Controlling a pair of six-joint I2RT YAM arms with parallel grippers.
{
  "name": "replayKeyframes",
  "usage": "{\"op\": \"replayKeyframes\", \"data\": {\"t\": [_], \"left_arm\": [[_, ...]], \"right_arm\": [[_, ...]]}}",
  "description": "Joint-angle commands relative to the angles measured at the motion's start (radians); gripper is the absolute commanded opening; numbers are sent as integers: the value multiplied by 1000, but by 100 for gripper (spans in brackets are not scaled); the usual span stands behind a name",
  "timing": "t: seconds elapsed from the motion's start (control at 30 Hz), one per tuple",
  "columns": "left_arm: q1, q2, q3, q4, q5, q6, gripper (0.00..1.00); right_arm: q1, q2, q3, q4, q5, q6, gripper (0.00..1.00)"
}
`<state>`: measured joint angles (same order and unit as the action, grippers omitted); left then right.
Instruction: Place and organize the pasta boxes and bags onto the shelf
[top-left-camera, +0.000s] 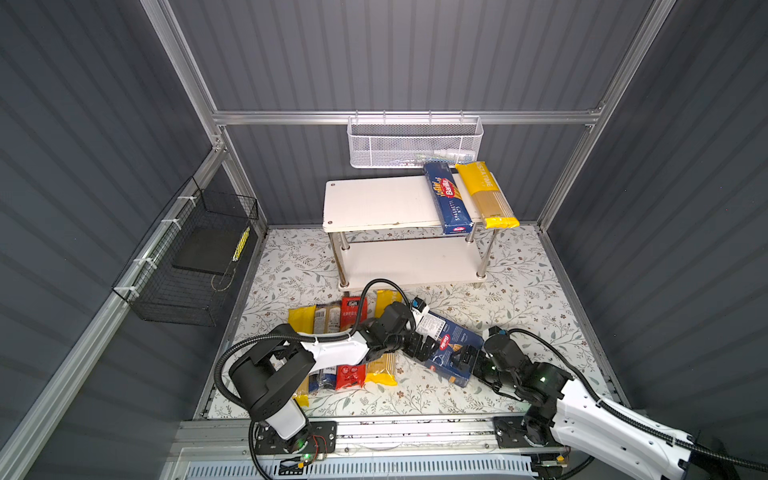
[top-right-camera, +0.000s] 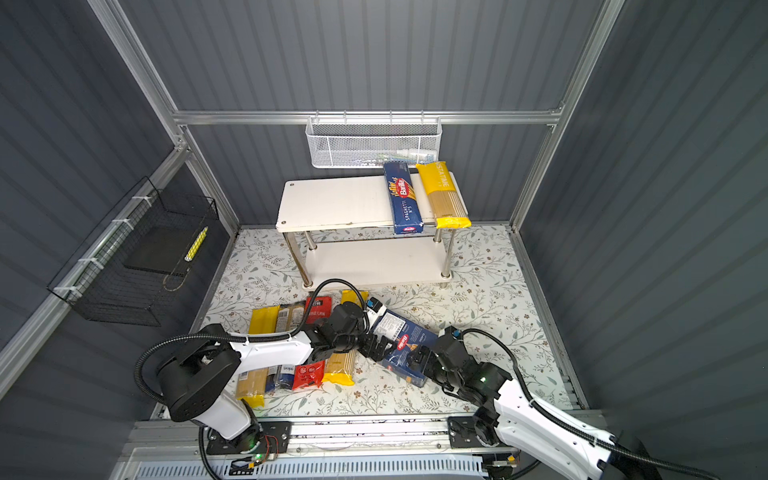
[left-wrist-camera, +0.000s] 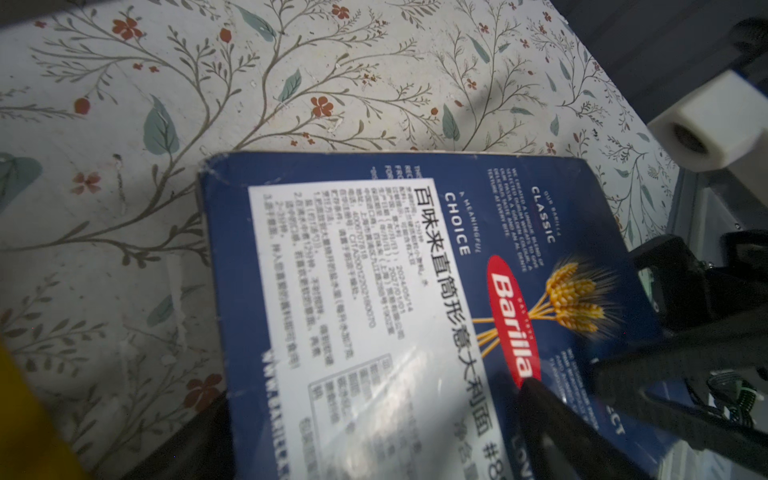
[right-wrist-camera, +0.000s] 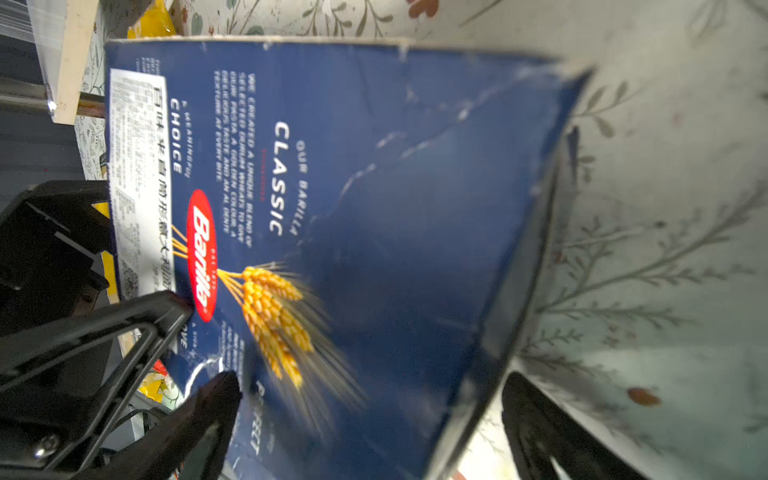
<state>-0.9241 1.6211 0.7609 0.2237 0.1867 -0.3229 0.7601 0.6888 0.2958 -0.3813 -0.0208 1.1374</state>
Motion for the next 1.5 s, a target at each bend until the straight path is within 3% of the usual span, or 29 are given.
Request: {"op": "replayKeyframes", "data": {"t": [0.0, 0.37, 0.73, 1.13, 1.47], "left_arm": [[-12, 29, 23, -55, -20, 13, 100], [-12, 62, -2, 47, 24, 30, 100], [-12, 126, -32, 202, 234, 7, 100], [-24, -43, -78, 223, 314, -47, 100], [-34, -130, -89, 182, 290, -75, 100]], "right_arm": [[3, -33, 9, -85, 25, 20, 99], [3, -27, -80, 78, 26, 60, 99], [-5, 38, -115, 202, 21, 60, 99], [-7, 171, 76, 291, -11, -56, 99], [-7, 275, 220, 327, -61, -110, 99]]}}
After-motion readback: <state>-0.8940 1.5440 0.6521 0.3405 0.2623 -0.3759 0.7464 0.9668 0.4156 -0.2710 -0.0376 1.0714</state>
